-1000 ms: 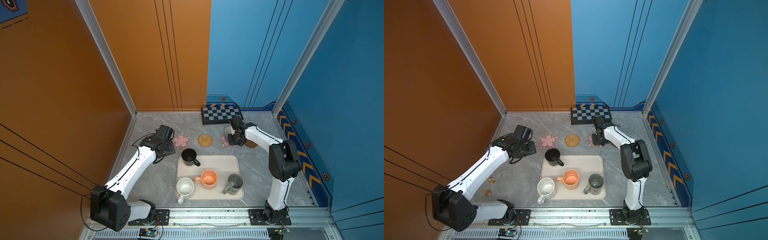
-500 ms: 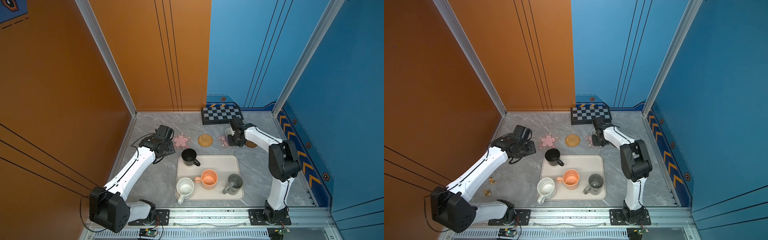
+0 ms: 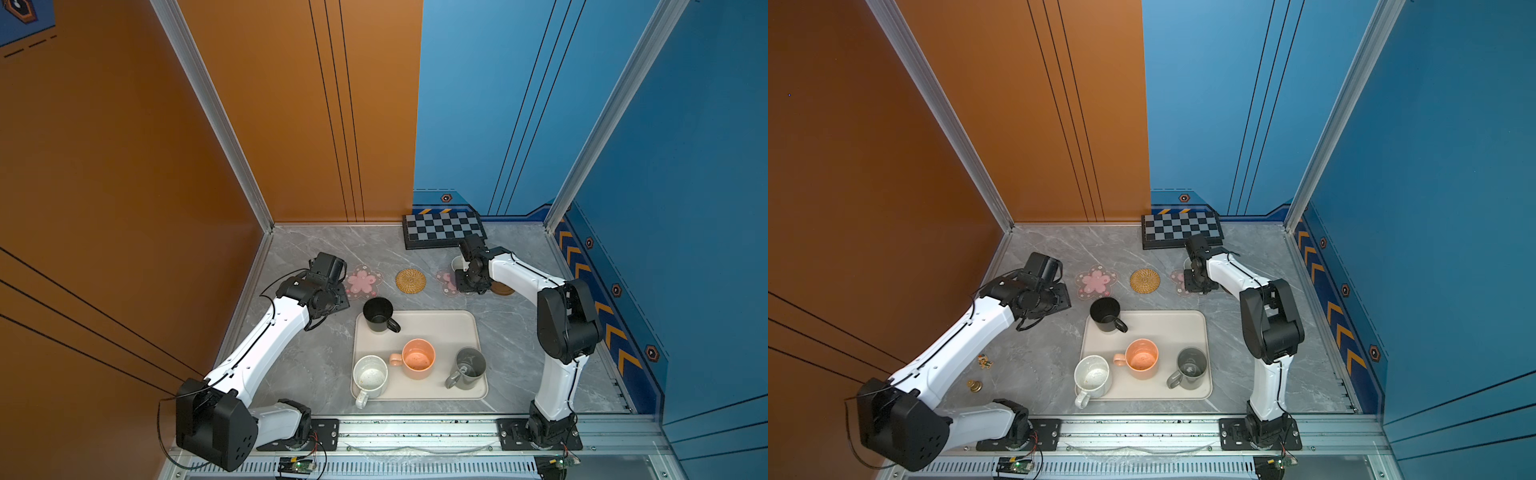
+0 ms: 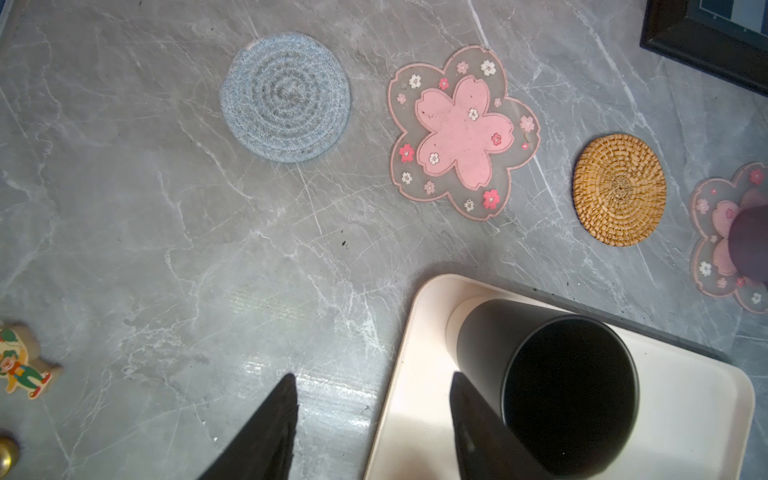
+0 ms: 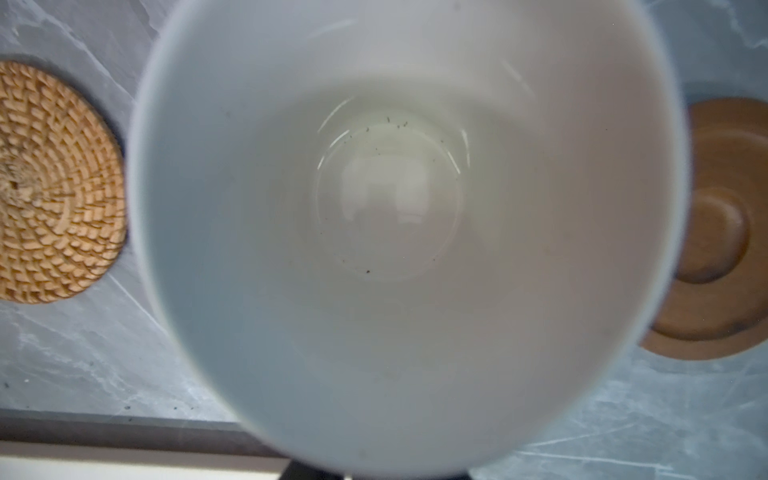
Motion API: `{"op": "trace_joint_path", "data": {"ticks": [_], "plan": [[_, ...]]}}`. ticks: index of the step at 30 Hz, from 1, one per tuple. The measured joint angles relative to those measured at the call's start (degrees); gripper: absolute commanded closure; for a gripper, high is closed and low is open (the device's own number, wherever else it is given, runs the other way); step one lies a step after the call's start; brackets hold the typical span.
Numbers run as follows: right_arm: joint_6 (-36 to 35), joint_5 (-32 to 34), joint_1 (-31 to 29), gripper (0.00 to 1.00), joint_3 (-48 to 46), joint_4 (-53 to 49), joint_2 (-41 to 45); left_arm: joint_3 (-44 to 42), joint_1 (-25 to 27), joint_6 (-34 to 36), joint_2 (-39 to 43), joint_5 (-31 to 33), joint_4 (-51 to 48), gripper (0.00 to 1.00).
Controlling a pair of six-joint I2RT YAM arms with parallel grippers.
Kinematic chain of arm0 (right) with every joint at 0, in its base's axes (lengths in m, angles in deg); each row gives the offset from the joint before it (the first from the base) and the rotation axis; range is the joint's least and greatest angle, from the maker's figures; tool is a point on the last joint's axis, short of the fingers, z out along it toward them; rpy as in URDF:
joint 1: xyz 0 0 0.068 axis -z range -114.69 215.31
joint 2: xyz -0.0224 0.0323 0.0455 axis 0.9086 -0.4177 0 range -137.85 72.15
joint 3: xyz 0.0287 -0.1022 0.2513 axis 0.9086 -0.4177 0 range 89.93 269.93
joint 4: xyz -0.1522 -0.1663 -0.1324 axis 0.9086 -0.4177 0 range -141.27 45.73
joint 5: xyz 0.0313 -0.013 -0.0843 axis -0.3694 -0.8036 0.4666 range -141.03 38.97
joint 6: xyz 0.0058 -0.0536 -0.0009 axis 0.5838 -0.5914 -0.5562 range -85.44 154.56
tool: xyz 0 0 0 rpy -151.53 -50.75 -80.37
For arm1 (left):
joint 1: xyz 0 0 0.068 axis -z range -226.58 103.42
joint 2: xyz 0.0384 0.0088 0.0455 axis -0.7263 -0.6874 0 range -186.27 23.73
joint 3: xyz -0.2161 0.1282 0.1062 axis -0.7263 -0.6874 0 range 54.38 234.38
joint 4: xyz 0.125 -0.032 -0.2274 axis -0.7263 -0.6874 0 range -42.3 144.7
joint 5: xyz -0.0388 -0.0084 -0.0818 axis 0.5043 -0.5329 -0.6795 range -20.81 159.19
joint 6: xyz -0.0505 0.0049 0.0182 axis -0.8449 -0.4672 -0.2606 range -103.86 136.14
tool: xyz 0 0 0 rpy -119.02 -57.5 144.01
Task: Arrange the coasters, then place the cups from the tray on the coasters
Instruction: 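Lower the lavender mug onto the pink coaster while the left gripper nears the black mug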
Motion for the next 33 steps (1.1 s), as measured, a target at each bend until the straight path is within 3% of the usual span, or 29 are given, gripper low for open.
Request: {"op": "trace_joint_path", "data": {"ticks": [12,33], "plan": [[0.0,-0.2,-0.5,0.55,-2.5,0.3,3.3,-0.2,1.5,-0.5,0.8,0.0,0.0,0.4],[-0.3,0.1,-0.5,0.5,-8.5,0.3,12.2,-2.6,10.0,-5.2,3.5,1.2,0.0,0.39]]}}
